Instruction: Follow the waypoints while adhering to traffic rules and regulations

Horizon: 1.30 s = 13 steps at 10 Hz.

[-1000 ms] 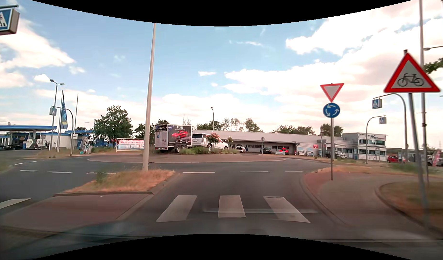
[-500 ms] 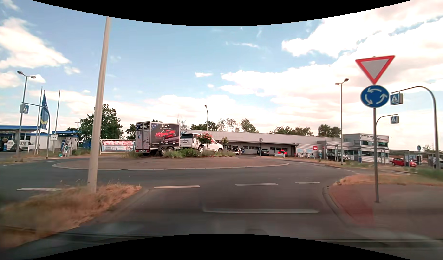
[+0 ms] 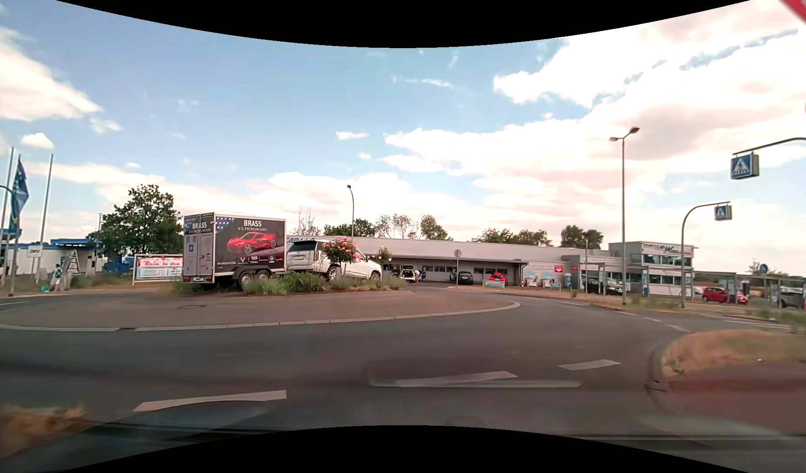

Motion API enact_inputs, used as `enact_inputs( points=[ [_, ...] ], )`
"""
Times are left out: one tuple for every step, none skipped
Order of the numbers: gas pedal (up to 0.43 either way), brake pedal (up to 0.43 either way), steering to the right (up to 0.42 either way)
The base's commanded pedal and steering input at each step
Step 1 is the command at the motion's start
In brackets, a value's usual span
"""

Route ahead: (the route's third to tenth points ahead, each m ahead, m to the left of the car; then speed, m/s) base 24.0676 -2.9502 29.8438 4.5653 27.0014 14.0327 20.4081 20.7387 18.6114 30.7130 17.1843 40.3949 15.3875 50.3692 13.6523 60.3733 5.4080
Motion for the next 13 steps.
enact_inputs(
  points=[
    [0.047,0.0,0.138],
    [0.047,0.0,0.164],
    [0.059,0.0,0.19],
    [0.067,0.0,0.209],
    [0.067,0.0,0.22],
    [0.067,0.0,0.234],
    [0.067,0.0,0.246],
    [0.087,0.0,0.252],
    [0.087,0.0,0.255],
    [0.087,0.0,0.255],
    [0.087,0.0,0.254],
    [0.087,0.0,0.245],
    [0.087,0.0,0.234]
  ],
)
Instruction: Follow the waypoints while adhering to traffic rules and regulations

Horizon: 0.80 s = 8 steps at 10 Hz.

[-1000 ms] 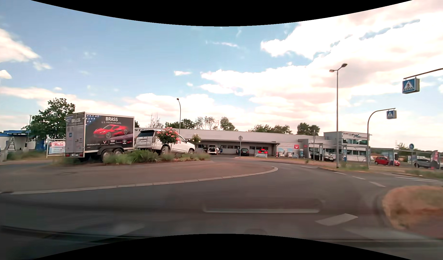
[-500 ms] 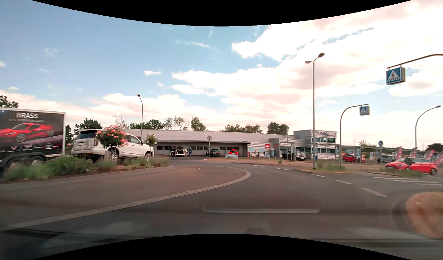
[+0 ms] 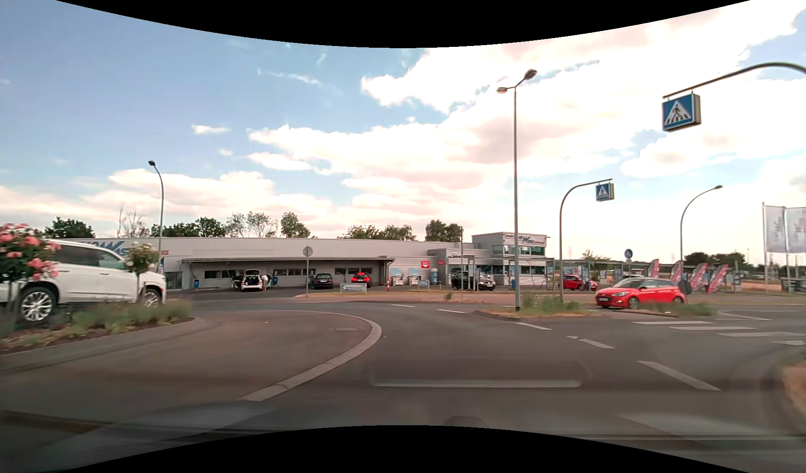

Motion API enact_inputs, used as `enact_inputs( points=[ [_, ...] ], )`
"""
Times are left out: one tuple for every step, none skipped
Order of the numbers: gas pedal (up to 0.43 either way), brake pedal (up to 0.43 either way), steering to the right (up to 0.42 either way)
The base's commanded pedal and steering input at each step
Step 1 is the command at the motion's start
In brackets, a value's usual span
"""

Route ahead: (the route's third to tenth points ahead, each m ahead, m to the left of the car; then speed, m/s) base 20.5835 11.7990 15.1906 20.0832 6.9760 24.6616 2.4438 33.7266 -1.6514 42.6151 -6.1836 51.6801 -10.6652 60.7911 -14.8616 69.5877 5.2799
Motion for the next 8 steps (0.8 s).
enact_inputs(
  points=[
    [0.087,0.0,0.214],
    [0.087,0.0,0.19],
    [0.087,0.0,0.156],
    [0.087,0.0,0.116],
    [0.087,0.0,0.076],
    [0.087,0.0,0.043],
    [0.087,0.0,-0.011],
    [0.087,0.0,-0.071]
  ],
)
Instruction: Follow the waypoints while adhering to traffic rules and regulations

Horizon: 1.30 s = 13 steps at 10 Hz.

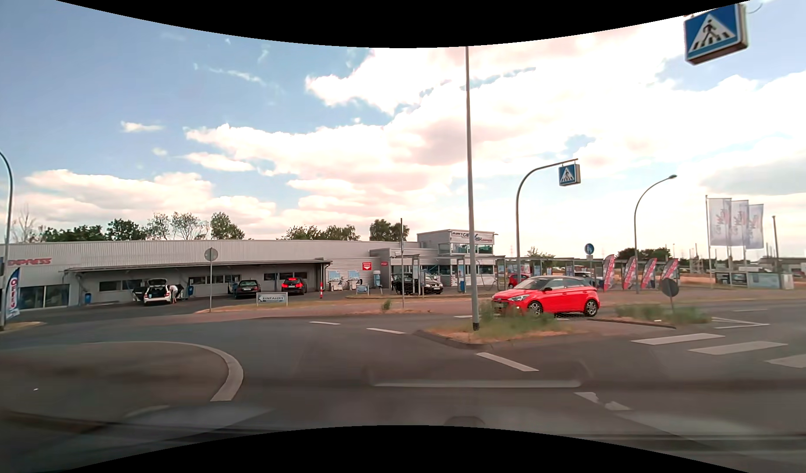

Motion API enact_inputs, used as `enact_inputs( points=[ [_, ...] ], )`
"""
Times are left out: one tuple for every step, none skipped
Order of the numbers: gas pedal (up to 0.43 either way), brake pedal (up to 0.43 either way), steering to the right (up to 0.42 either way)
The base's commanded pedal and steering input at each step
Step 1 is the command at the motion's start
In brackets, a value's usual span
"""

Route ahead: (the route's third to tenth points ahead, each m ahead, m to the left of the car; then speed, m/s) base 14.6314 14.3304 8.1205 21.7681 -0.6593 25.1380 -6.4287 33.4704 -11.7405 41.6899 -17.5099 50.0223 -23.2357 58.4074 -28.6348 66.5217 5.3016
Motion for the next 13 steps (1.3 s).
enact_inputs(
  points=[
    [0.087,0.0,-0.111],
    [0.087,0.0,-0.158],
    [0.087,0.0,-0.19],
    [0.079,0.0,-0.214],
    [0.067,0.0,-0.237],
    [0.067,0.0,-0.26],
    [0.067,0.0,-0.279],
    [0.067,0.0,-0.297],
    [0.067,0.0,-0.31],
    [0.067,0.0,-0.314],
    [0.067,0.0,-0.314],
    [0.067,0.0,-0.316],
    [0.067,0.0,-0.323]
  ],
)
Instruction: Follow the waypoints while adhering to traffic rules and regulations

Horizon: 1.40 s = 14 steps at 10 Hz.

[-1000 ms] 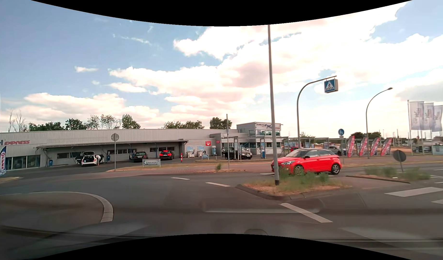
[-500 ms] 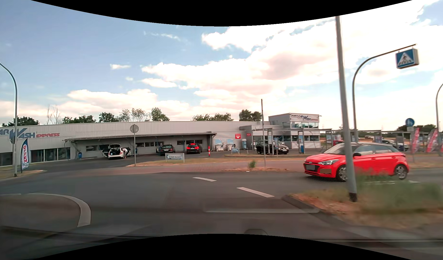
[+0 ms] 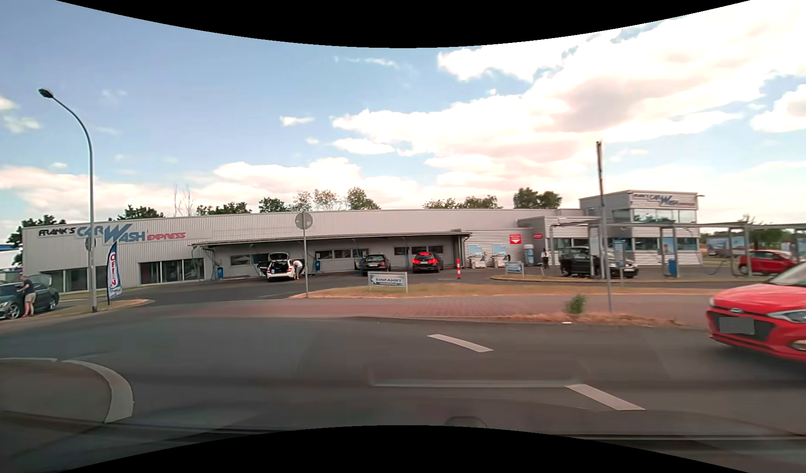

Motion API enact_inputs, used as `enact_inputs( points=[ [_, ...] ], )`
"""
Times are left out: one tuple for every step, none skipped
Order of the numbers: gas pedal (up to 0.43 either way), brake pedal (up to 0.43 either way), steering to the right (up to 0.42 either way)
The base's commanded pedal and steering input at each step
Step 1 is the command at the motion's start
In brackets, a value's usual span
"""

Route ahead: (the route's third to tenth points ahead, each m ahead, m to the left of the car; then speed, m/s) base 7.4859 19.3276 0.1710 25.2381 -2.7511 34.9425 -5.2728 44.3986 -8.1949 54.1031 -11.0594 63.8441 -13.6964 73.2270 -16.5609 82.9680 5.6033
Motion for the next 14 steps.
enact_inputs(
  points=[
    [0.067,0.0,-0.334],
    [0.067,0.0,-0.344],
    [0.067,0.0,-0.357],
    [0.067,0.0,-0.366],
    [0.067,0.0,-0.377],
    [0.067,0.0,-0.382],
    [0.067,0.0,-0.394],
    [0.067,0.0,-0.404],
    [0.067,0.0,-0.416],
    [0.067,0.0,-0.426],
    [0.059,0.0,-0.431],
    [0.059,0.0,-0.436],
    [0.059,0.0,-0.444],
    [0.047,0.0,-0.449]
  ],
)
